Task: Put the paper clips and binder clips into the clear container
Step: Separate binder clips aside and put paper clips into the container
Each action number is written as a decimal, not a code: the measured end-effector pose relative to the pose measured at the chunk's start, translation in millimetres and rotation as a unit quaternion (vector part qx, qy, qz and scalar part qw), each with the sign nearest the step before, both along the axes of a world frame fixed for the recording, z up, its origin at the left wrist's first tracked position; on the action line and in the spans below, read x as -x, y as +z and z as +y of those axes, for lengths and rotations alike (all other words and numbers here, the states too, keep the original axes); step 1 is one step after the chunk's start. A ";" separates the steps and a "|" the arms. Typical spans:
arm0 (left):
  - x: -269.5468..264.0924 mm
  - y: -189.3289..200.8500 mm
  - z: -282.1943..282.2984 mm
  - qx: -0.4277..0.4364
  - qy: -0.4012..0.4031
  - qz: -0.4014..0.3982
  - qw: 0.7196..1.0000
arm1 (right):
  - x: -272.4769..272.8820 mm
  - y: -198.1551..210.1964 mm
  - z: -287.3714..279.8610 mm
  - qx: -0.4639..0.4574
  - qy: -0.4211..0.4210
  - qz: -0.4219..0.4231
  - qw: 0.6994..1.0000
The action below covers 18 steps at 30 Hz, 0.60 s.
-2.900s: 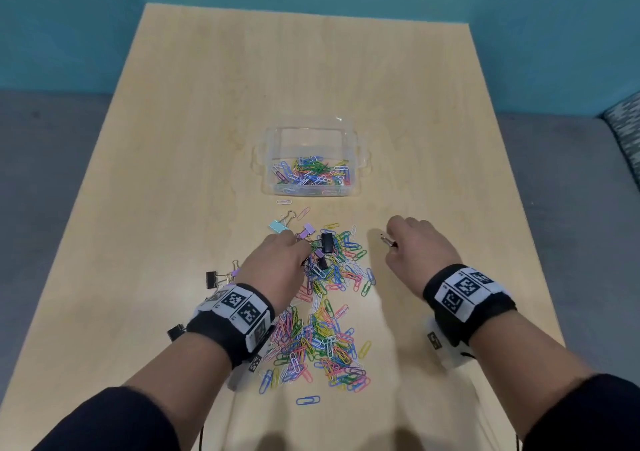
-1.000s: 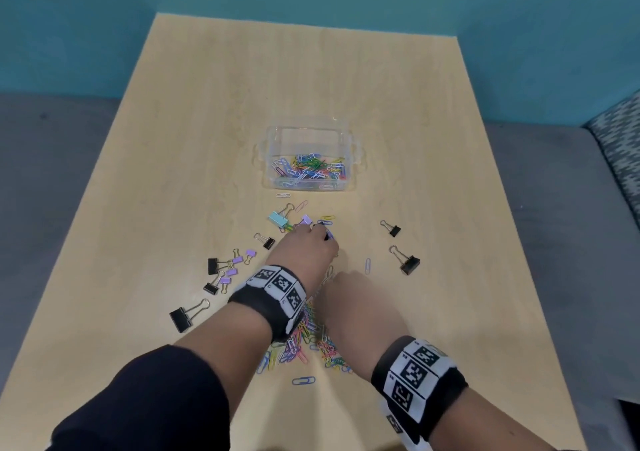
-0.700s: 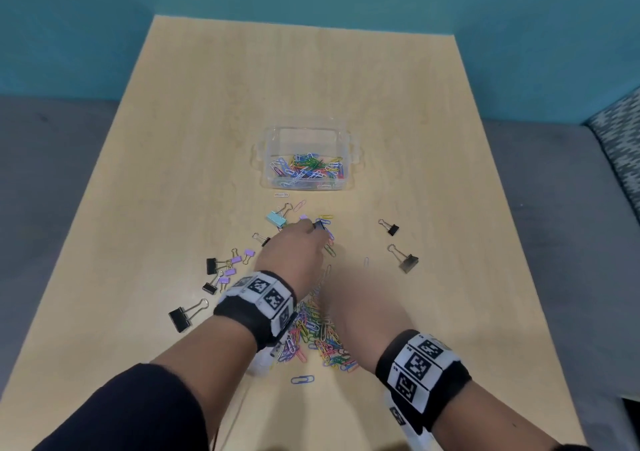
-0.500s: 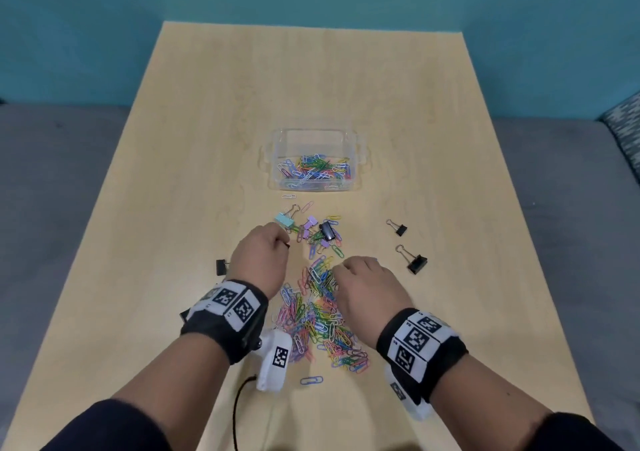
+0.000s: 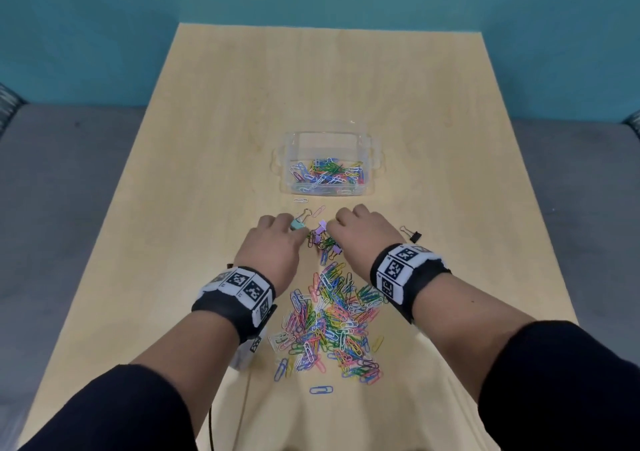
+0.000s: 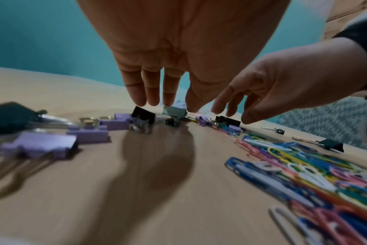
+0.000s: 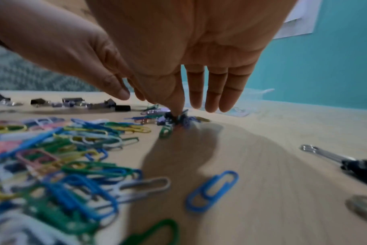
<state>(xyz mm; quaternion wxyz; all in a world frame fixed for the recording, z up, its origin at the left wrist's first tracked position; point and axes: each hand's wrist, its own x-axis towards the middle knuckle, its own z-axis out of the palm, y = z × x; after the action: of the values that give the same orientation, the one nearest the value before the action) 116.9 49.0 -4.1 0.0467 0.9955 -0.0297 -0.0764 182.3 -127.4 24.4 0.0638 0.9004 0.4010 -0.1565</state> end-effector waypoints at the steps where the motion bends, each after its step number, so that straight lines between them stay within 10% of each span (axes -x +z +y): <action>1: -0.2 -2.2 0.5 0.003 0.007 0.001 1.000 | -1.9 0.3 2.1 0.015 0.016 -0.006 1.000; 7: -14.0 -4.7 1.7 0.068 0.049 -0.016 0.996 | -7.4 -1.0 4.7 0.003 0.060 -0.032 0.998; 18: -29.2 1.1 19.1 0.127 0.123 -0.043 0.983 | -24.2 -15.8 -65.1 -0.061 -0.140 -0.054 0.987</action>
<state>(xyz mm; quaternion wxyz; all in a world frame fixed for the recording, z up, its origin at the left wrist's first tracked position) 146.1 68.2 -3.1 0.1809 0.9799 0.0815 -0.0227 206.5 -192.5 8.7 0.0074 0.9571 0.2753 -0.0903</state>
